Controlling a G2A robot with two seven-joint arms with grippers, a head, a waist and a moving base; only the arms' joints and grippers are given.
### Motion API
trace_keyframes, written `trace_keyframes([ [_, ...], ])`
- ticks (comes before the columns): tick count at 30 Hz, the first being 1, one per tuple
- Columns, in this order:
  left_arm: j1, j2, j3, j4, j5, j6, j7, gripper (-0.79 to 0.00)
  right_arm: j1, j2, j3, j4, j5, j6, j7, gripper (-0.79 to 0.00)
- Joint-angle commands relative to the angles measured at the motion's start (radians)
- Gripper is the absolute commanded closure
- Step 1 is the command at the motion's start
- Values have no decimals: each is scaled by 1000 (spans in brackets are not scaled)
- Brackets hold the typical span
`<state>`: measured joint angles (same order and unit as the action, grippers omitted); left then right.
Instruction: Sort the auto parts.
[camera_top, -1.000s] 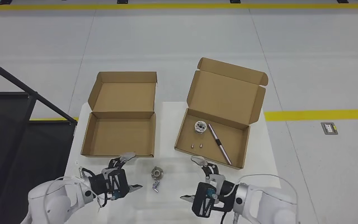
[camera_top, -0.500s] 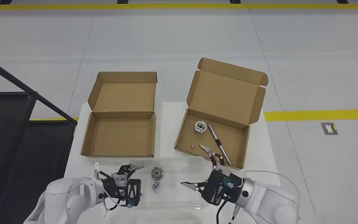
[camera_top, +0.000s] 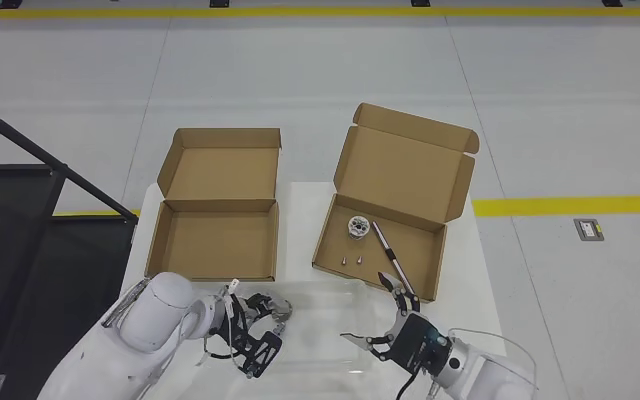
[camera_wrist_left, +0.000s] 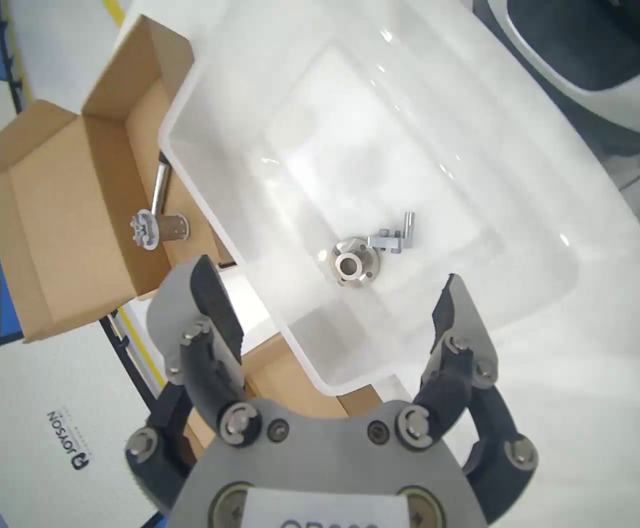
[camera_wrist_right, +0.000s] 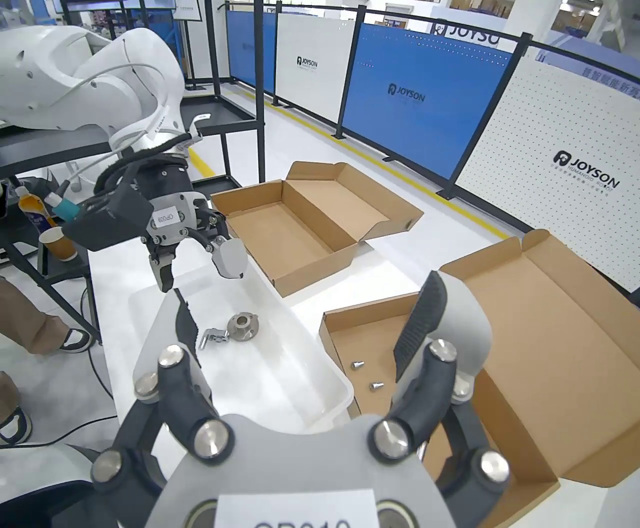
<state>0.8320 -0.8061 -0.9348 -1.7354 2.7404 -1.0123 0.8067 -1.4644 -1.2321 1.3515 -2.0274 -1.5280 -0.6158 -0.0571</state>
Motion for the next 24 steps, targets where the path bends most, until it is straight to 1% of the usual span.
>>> trace_keyframes([
  [1, -86, 14, 107, 21, -16, 0, 1, -785, 1, 0, 0, -1, 0, 0, 1, -785],
  [5, -238, 30, 281, 61, -50, 0, 1, -785, 1, 0, 0, -1, 0, 0, 1, -785],
  [6, -261, 31, 307, 68, -61, 0, 1, -785, 1, 0, 0, -1, 0, 0, 1, -785],
  [15, -261, 31, 307, 68, -61, 0, 1, -785, 1, 0, 0, -1, 0, 0, 1, -785],
  [17, -244, 28, 324, 81, -72, 0, -14, -785, 1, 0, 0, -1, 0, 0, 1, -785],
  [19, -254, 19, 343, 96, -85, 0, -38, -785, 1, 0, 0, -1, 0, 0, 1, -785],
  [21, -283, 4, 362, 121, -110, 0, -53, -785, 1, 0, 0, -1, 0, 0, 1, -785],
  [24, -333, -23, 411, 172, -133, 0, -82, -785, 1, 0, 0, -1, 0, 0, 1, -785],
])
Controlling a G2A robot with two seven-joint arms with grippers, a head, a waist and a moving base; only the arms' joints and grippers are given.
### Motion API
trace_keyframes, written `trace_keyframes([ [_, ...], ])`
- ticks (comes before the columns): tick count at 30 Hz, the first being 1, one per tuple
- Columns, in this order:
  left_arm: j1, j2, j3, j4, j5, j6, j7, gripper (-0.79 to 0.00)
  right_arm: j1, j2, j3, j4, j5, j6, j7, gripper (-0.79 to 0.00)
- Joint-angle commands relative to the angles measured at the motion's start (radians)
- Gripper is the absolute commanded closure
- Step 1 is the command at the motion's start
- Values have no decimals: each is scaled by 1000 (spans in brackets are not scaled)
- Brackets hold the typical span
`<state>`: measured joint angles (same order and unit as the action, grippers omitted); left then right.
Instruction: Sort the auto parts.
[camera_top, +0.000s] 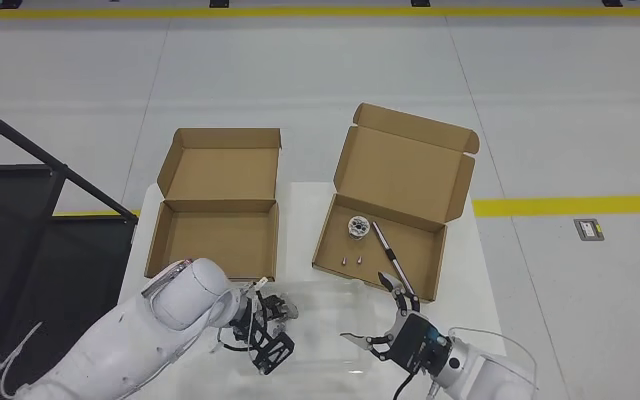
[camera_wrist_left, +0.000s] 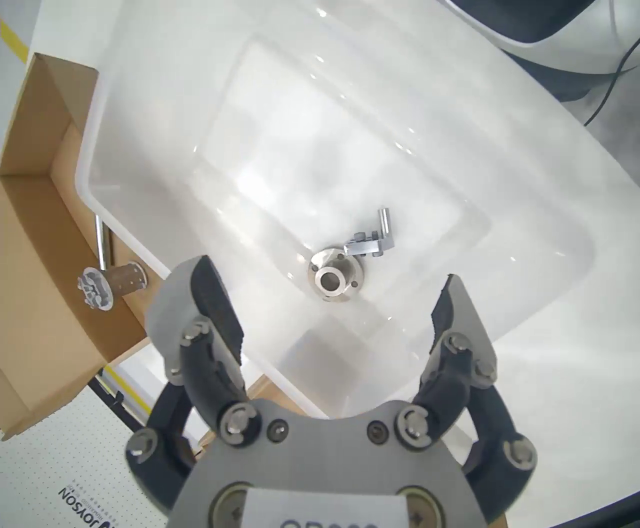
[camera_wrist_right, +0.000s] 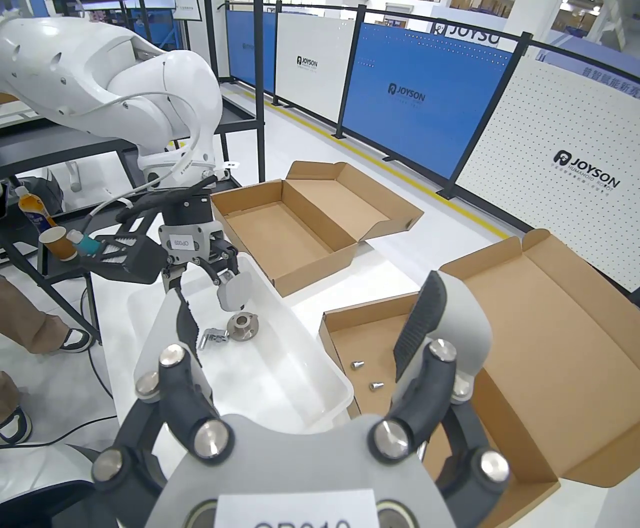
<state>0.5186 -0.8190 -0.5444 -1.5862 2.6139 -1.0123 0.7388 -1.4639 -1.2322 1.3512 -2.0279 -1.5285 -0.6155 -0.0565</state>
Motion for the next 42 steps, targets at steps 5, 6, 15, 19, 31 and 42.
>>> trace_keyframes([
  [5, -99, -64, 122, 96, -59, 0, -44, -785, 0, 0, 0, 0, 0, 0, 0, -785],
  [6, -114, -74, 145, 107, -63, 0, -46, -785, 0, 0, 0, 0, 0, 0, 0, -785],
  [15, -238, -157, 338, 229, -75, 0, -35, -785, 0, 0, 0, 0, 0, 0, 0, -785],
  [19, -267, -182, 374, 287, -96, 0, -61, -760, 0, 0, 0, 0, 0, 0, 0, -785],
  [31, -257, -239, 374, 374, -71, 0, -85, -588, 0, 0, 0, 0, 0, 0, 0, -785],
  [42, -266, -262, 374, 430, -50, 0, -61, -388, 0, 0, 0, 0, 0, 0, 0, -785],
])
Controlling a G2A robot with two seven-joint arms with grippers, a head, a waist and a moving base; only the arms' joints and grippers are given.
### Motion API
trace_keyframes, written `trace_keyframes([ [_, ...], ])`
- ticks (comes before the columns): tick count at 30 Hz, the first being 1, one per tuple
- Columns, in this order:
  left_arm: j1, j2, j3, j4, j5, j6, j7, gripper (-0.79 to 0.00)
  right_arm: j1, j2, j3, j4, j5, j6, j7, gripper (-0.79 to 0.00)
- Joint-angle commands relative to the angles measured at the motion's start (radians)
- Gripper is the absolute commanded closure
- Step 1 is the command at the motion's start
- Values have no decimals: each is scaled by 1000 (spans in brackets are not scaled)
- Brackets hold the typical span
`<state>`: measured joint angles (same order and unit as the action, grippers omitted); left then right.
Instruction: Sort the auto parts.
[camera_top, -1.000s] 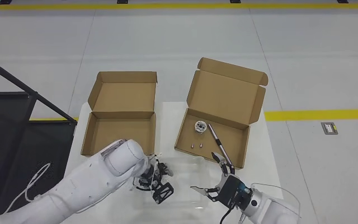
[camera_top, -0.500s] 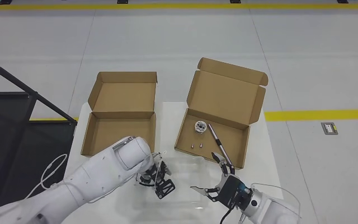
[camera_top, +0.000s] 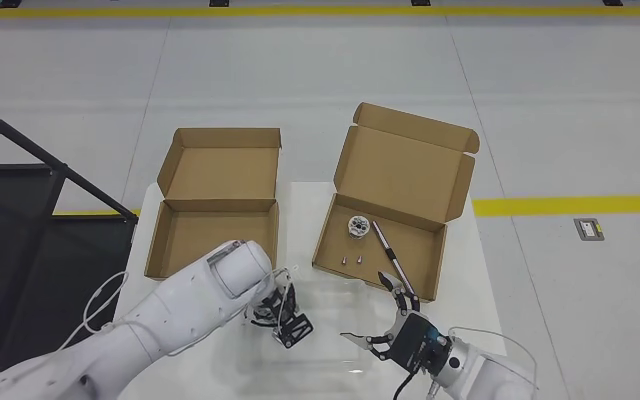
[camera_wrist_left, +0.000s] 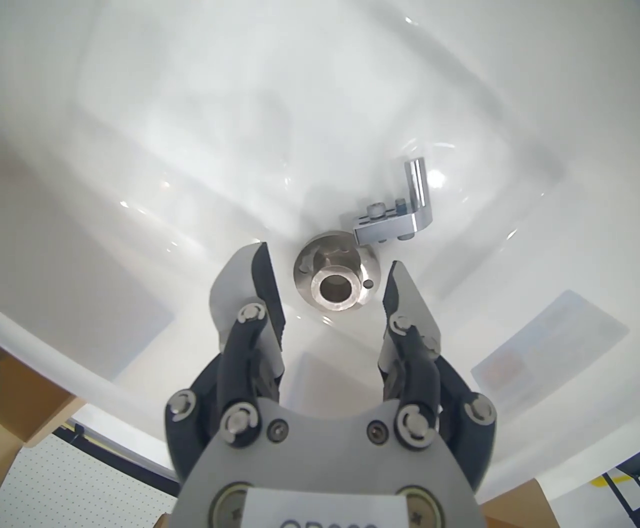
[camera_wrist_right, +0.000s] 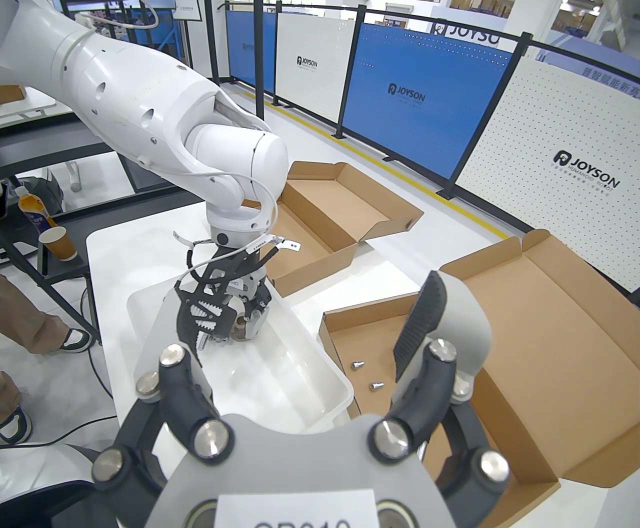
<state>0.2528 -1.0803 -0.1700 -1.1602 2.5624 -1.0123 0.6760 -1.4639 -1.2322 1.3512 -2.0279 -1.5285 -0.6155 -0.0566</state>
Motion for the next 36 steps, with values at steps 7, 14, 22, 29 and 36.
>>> trace_keyframes([
  [7, -5, -8, 0, 36, 1, 0, 27, -357, 0, 0, 0, 0, 0, 0, 0, -785],
  [14, -8, -17, 0, 58, 8, 0, 43, -345, 0, 0, 0, 0, 0, 0, 0, -785],
  [22, -9, -28, 0, 77, 14, 0, 54, -348, 0, 0, 0, 0, 0, 0, 0, -785],
  [29, -5, -40, 0, 95, 16, 0, 62, -348, 0, 0, 0, 0, 0, 0, 0, -785],
  [36, -5, -53, 0, 114, 29, 0, 77, -274, 0, 0, 0, 0, 0, 0, 0, -785],
])
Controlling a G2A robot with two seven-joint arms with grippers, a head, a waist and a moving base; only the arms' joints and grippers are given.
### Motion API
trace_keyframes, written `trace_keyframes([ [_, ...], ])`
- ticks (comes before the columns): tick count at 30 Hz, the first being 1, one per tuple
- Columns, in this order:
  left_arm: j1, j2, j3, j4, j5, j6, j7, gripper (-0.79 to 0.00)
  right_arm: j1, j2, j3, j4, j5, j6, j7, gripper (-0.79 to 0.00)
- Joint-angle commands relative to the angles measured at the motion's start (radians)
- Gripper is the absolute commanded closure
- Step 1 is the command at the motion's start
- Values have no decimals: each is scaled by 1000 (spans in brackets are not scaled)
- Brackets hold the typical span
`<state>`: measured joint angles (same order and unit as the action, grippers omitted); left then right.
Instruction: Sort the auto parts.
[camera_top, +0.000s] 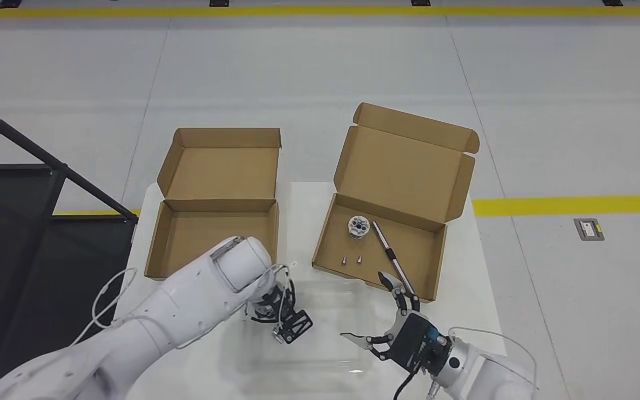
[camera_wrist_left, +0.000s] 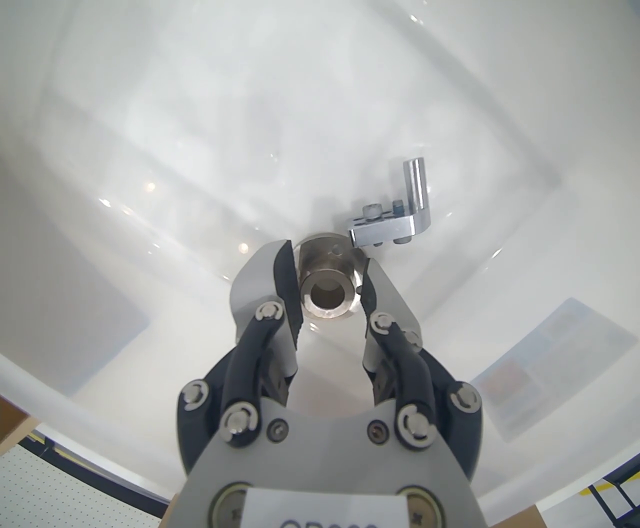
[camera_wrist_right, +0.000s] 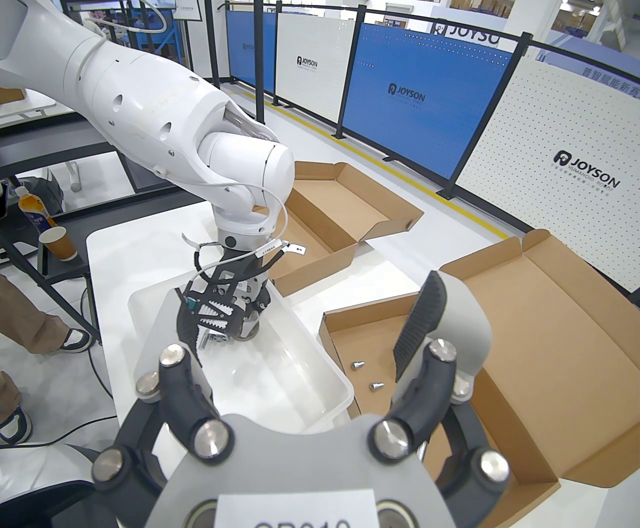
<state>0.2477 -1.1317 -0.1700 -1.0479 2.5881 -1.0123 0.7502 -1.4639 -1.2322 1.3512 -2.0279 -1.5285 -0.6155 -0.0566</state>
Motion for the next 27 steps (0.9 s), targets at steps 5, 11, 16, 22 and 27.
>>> trace_keyframes([
  [5, 1, -9, 0, 13, 17, 0, 16, -139, 0, 0, 0, 0, 0, 0, 0, -785],
  [11, -8, -11, 0, 14, 18, 0, 38, 0, 0, 0, 0, 0, 0, 0, 0, -785],
  [16, -28, 5, -2, -16, -10, 0, 57, 0, 0, 0, 0, 0, 0, 0, 0, -785],
  [22, -44, 60, -42, -110, -75, 0, 57, 0, 0, 0, 0, 0, 0, 0, 0, -785],
  [27, -24, 149, -148, -238, -132, 0, 11, 0, 0, 0, 0, 0, 0, 0, 0, -785],
])
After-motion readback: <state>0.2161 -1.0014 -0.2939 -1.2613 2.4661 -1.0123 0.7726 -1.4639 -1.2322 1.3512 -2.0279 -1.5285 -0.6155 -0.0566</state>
